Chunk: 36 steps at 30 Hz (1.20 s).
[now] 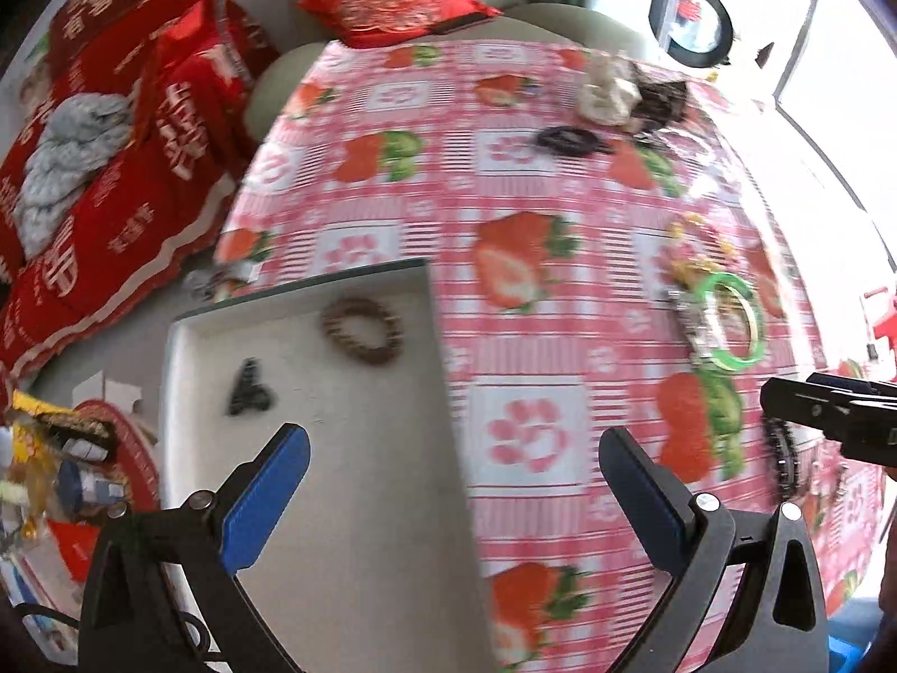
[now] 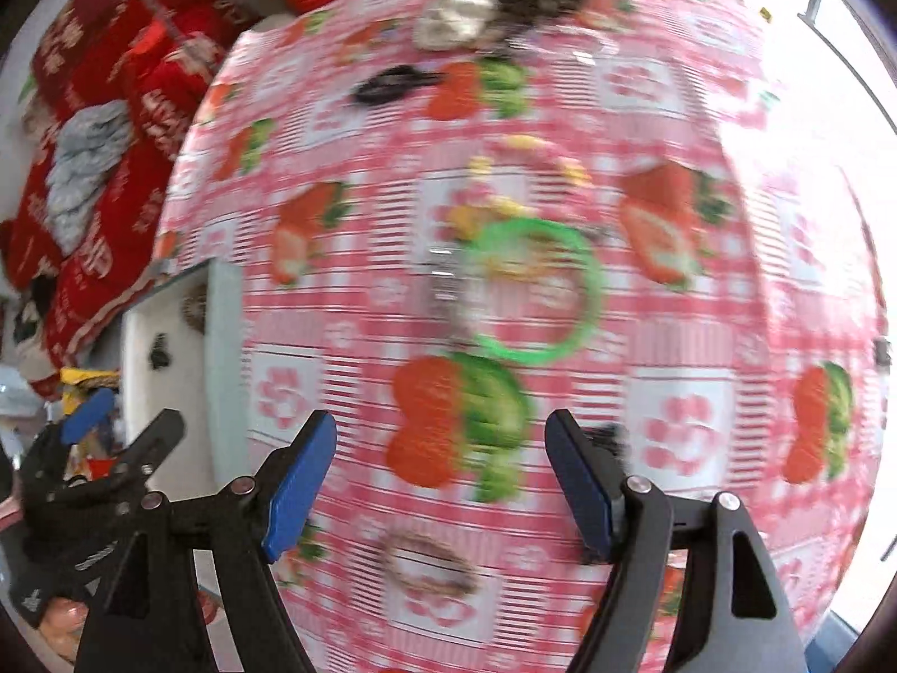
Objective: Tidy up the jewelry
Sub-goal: 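Withdraw both open tools from the tray back over the table, then grasp the silver star pin with the left tool while the right grasps the green bangle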
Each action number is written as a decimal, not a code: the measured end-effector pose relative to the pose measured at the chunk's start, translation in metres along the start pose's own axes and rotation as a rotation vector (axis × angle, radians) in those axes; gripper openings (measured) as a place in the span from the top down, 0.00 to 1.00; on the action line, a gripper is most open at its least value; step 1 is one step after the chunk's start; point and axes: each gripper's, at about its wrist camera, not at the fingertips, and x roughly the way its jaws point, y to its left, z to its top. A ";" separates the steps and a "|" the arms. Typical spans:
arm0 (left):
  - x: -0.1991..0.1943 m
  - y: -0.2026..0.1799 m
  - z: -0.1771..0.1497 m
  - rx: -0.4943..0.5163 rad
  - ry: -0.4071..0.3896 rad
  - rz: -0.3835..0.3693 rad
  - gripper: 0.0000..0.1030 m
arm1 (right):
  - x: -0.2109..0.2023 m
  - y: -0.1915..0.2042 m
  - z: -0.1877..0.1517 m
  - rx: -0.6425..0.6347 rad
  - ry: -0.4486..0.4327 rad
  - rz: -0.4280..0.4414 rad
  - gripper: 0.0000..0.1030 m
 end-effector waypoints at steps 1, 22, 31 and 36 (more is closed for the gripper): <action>0.001 -0.009 0.002 0.009 0.005 -0.006 0.00 | -0.001 -0.009 0.000 0.011 -0.002 -0.015 0.23; 0.057 -0.090 0.031 0.044 0.084 -0.013 0.00 | 0.024 -0.064 0.038 0.001 -0.016 -0.077 0.27; 0.076 -0.098 0.039 0.049 0.093 -0.042 0.00 | 0.045 -0.061 0.052 -0.059 -0.013 -0.103 0.50; 0.082 -0.104 0.044 0.049 0.096 -0.057 0.00 | 0.050 -0.051 0.057 -0.131 -0.030 -0.142 0.58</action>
